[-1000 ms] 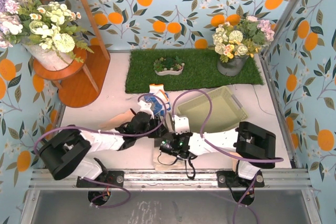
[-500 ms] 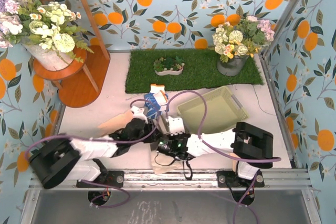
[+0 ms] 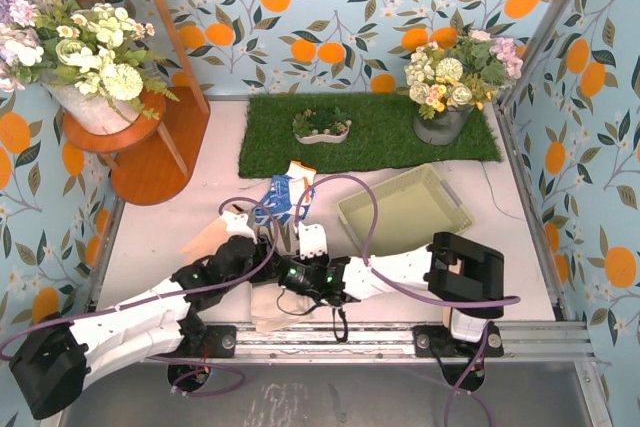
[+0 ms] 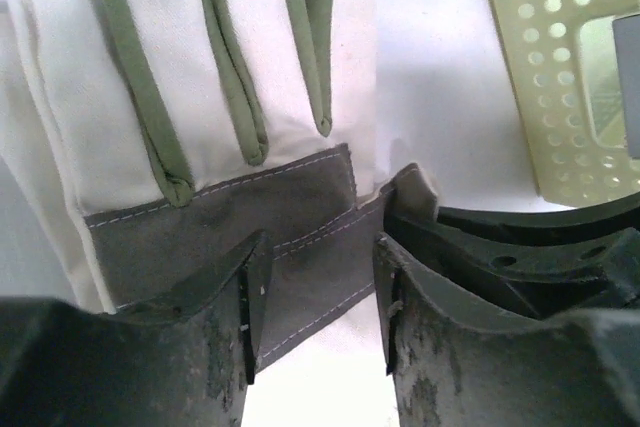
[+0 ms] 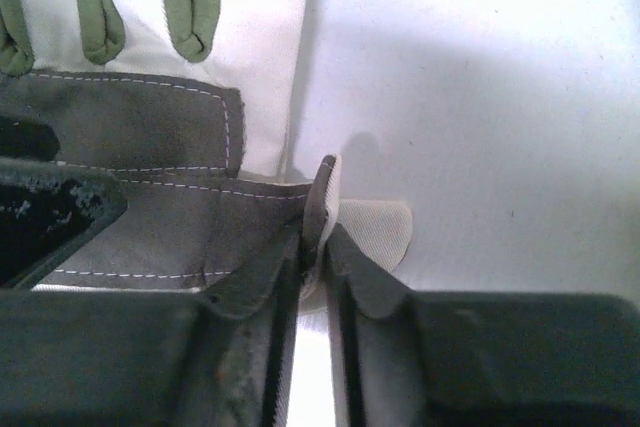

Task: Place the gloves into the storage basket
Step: Pair the glove at the center of the board.

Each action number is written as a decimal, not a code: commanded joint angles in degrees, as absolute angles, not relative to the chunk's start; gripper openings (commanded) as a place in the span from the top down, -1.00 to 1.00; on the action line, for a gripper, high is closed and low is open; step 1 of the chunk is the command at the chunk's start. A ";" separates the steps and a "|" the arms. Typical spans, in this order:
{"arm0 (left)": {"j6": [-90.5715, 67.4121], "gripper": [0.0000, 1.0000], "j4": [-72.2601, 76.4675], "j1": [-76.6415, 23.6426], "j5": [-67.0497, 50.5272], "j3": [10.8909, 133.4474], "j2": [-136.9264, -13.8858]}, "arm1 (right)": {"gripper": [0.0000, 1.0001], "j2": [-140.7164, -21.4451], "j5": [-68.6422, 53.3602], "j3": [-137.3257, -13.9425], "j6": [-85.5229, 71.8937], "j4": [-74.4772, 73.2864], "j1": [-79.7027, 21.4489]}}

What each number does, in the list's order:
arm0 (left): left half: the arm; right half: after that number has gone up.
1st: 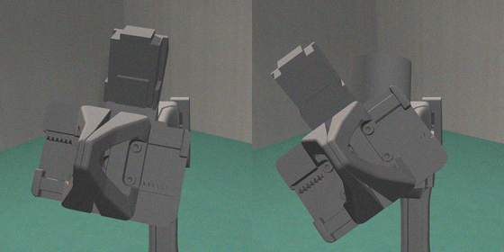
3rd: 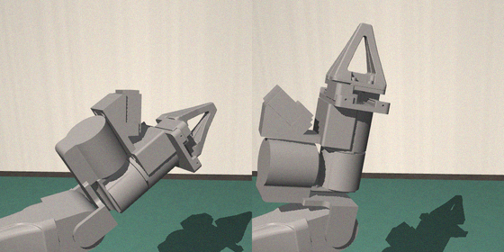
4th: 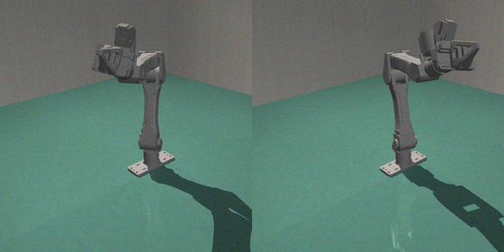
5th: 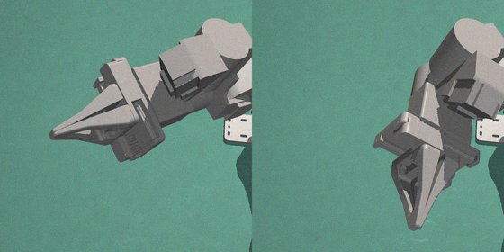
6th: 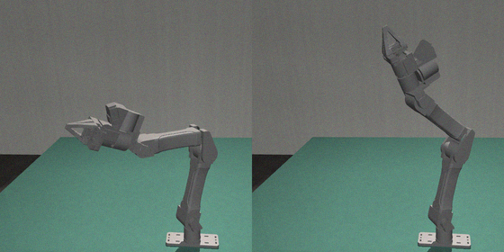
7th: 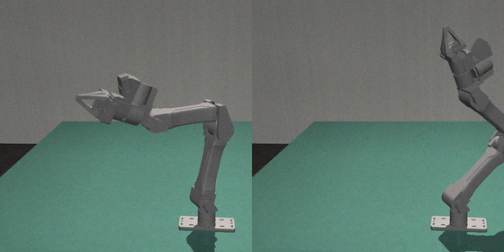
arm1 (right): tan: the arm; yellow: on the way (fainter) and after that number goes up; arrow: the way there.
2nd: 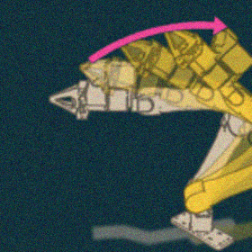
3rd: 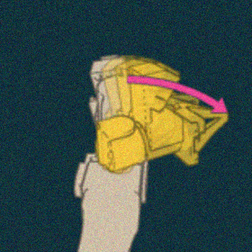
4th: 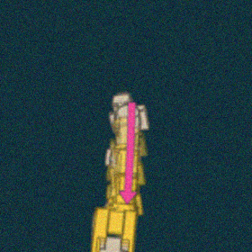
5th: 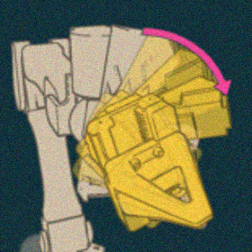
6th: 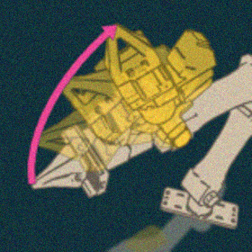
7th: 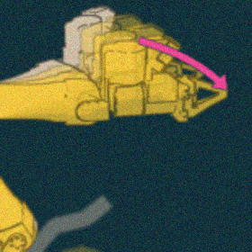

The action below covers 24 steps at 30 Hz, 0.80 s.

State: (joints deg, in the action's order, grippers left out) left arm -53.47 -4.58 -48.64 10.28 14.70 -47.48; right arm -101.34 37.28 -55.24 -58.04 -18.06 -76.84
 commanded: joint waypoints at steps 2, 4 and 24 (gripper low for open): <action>-48.56 -0.11 -8.50 -48.43 9.73 22.83 -49.32 | 0.49 -97.67 32.27 -53.04 -59.57 -21.33 -76.97; -47.32 -0.24 -9.97 -48.43 8.88 25.21 -50.33 | 0.31 -94.77 32.60 -52.66 -59.56 -22.22 -76.99; -50.91 -0.06 -1.57 -48.43 -3.06 22.23 -54.12 | -0.34 -81.52 24.73 -46.96 -59.15 -21.01 -72.60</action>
State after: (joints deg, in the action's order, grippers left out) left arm -48.95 -8.16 -48.64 0.49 23.79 -53.01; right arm -81.14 26.70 -46.65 -58.92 -25.28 -72.77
